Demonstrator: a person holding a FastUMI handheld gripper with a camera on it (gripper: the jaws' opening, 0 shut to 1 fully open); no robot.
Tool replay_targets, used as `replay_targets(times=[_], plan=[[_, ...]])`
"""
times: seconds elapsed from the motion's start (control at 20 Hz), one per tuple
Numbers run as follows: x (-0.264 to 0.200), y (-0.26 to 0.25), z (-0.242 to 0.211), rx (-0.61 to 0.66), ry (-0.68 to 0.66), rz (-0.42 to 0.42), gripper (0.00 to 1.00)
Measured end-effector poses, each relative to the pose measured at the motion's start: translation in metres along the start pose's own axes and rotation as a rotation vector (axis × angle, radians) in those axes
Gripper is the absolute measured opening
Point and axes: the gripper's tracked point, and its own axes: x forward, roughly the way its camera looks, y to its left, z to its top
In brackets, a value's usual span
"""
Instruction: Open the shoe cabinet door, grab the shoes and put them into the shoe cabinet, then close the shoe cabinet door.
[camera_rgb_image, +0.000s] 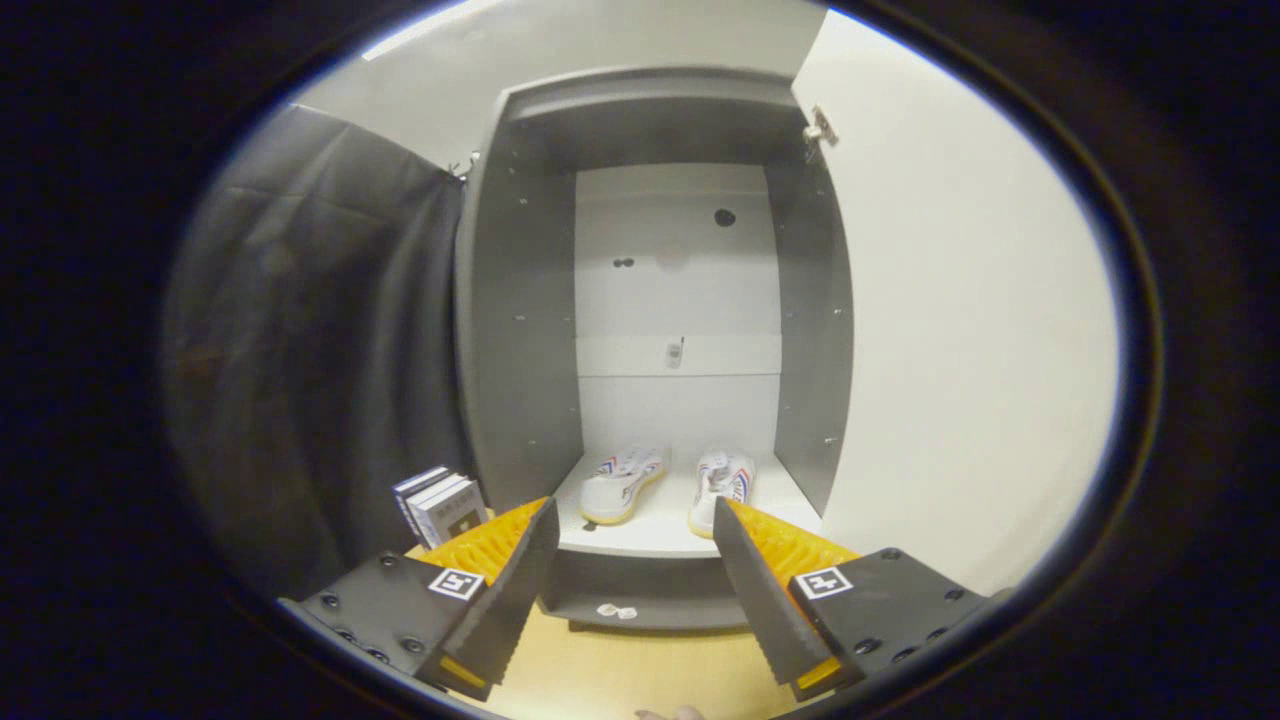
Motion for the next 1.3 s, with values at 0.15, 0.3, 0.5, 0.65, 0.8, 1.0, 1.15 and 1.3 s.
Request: replay_targets(times=[0.15, 0.3, 0.5, 0.65, 0.8, 1.0, 1.15, 1.3], plan=[[-0.053, 0.011, 0.007, 0.003, -0.024, -0.014, 0.97], [-0.106, 0.008, 0.014, 0.021, -0.047, -0.065, 0.97], [-0.179, -0.021, 0.019, 0.028, -0.062, -0.18, 0.97], [-0.229, -0.058, 0.022, 0.023, -0.062, -0.272, 0.97], [-0.266, -0.097, 0.028, 0.017, -0.089, -0.366, 0.97], [-0.29, -0.178, 0.034, -0.006, -0.092, -0.431, 0.96], [-0.287, -0.24, 0.046, -0.034, -0.095, -0.43, 0.97], [-0.263, -0.286, 0.055, -0.032, -0.094, -0.393, 0.97]])
